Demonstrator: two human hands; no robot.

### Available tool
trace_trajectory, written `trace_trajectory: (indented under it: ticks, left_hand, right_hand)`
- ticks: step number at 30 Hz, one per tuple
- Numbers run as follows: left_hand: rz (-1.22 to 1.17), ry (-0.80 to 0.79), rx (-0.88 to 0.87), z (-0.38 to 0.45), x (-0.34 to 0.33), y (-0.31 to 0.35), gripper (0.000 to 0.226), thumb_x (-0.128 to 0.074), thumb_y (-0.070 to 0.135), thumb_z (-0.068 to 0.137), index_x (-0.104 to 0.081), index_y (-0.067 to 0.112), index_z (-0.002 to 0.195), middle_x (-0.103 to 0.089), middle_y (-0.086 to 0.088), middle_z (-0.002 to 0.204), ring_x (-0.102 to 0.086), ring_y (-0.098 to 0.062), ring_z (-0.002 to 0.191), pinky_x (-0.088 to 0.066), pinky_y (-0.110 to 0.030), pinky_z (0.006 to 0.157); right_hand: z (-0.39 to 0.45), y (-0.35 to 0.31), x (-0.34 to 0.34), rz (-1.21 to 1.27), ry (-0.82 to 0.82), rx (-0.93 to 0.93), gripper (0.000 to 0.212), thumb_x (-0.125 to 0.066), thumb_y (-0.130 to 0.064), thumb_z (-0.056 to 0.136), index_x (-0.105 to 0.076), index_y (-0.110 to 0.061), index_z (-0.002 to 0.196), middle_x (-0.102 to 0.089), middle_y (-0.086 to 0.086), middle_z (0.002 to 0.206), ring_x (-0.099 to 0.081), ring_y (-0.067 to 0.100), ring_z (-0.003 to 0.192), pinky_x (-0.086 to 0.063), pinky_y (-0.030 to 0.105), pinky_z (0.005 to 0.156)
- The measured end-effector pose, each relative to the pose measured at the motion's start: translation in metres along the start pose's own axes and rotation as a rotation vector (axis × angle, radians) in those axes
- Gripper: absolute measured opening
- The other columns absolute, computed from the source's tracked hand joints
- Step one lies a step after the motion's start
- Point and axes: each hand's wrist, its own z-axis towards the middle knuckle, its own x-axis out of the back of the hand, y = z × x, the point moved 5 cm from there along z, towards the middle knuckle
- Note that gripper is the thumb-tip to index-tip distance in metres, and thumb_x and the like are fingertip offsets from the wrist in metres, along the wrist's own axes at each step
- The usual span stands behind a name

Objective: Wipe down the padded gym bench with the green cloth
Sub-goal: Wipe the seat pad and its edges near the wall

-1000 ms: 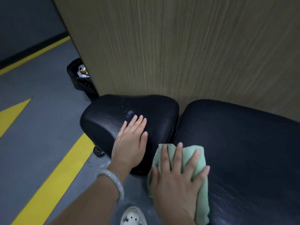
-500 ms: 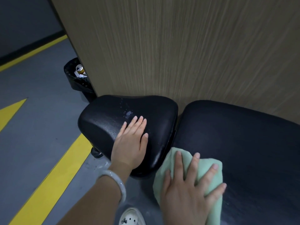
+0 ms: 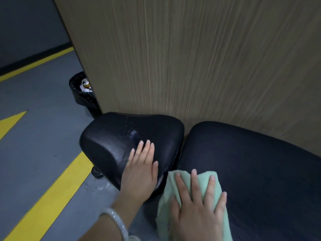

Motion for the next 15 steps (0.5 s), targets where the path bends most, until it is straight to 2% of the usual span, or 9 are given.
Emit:
trace_trajectory:
  ticks: [3, 4, 5, 6, 7, 8, 11, 15]
  left_hand:
    - [-0.01, -0.002, -0.018, -0.009, -0.001, 0.01, 0.053, -0.027, 0.029, 0.096, -0.047, 0.003, 0.138, -0.046, -0.007, 0.145, -0.037, -0.021, 0.137, -0.02, -0.037, 0.111]
    - [-0.013, 0.004, -0.044, -0.01, 0.0, 0.012, 0.053, -0.028, 0.029, 0.096, -0.047, 0.004, 0.139, -0.045, -0.006, 0.146, -0.035, -0.019, 0.138, -0.021, -0.037, 0.111]
    - [-0.018, 0.005, -0.088, -0.011, 0.0, 0.014, 0.052, -0.029, 0.029, 0.097, -0.047, 0.006, 0.139, -0.044, -0.004, 0.147, -0.033, -0.018, 0.139, -0.021, -0.037, 0.112]
    - [-0.024, 0.002, -0.143, -0.012, 0.0, 0.016, 0.051, -0.03, 0.029, 0.097, -0.047, 0.008, 0.14, -0.042, -0.002, 0.148, -0.031, -0.016, 0.14, -0.022, -0.037, 0.112]
    - [-0.03, 0.0, -0.201, -0.014, 0.0, 0.018, 0.05, -0.032, 0.03, 0.096, -0.047, 0.01, 0.14, -0.041, 0.0, 0.148, -0.03, -0.015, 0.141, -0.023, -0.037, 0.112]
    - [-0.034, -0.003, -0.254, -0.016, -0.001, 0.02, 0.05, -0.034, 0.03, 0.095, -0.047, 0.011, 0.14, -0.041, 0.001, 0.148, -0.03, -0.014, 0.141, -0.024, -0.037, 0.112]
    - [-0.006, -0.009, -0.327, -0.017, -0.004, 0.02, 0.054, -0.041, 0.032, 0.089, -0.05, 0.011, 0.138, -0.042, 0.001, 0.148, -0.031, -0.013, 0.14, -0.026, -0.035, 0.111]
    - [0.001, 0.037, -0.337, -0.015, -0.006, 0.019, 0.058, -0.047, 0.033, 0.082, -0.054, 0.012, 0.135, -0.046, 0.001, 0.145, -0.037, -0.013, 0.137, -0.029, -0.034, 0.109]
  right_hand:
    - [0.03, 0.02, -0.001, 0.004, -0.168, 0.037, 0.05, -0.026, -0.049, 0.092, -0.05, -0.036, 0.135, -0.048, 0.004, 0.144, -0.032, 0.043, 0.135, -0.014, 0.062, 0.106]
    - [0.044, 0.026, -0.002, -0.007, -0.244, 0.044, 0.055, -0.023, -0.052, 0.089, -0.04, -0.042, 0.14, -0.037, 0.002, 0.151, -0.023, 0.041, 0.139, -0.009, 0.059, 0.108]
    - [0.06, 0.031, -0.001, -0.041, -0.271, 0.063, 0.061, -0.012, -0.056, 0.085, -0.02, -0.048, 0.145, -0.016, -0.002, 0.158, -0.007, 0.038, 0.145, -0.001, 0.057, 0.112]
    - [0.076, 0.034, 0.0, -0.05, -0.275, 0.09, 0.064, 0.003, -0.058, 0.08, 0.004, -0.052, 0.144, 0.01, -0.006, 0.157, 0.012, 0.035, 0.145, 0.009, 0.055, 0.113]
    - [0.092, 0.038, 0.0, -0.035, -0.276, 0.096, 0.063, 0.013, -0.058, 0.077, 0.02, -0.051, 0.139, 0.027, -0.009, 0.152, 0.026, 0.032, 0.142, 0.016, 0.055, 0.112]
    - [0.108, 0.041, -0.001, -0.039, -0.293, 0.098, 0.06, 0.014, -0.058, 0.08, 0.025, -0.05, 0.138, 0.033, -0.01, 0.149, 0.032, 0.029, 0.139, 0.019, 0.054, 0.112]
    - [0.151, 0.047, -0.004, -0.035, -0.329, 0.132, 0.053, -0.005, -0.053, 0.096, 0.011, -0.05, 0.146, 0.024, -0.01, 0.156, 0.033, 0.026, 0.14, 0.018, 0.053, 0.113]
    - [0.195, 0.048, -0.011, -0.037, -0.346, 0.225, 0.049, -0.011, -0.05, 0.099, -0.007, -0.05, 0.148, 0.012, -0.011, 0.16, 0.025, 0.024, 0.143, 0.017, 0.051, 0.114]
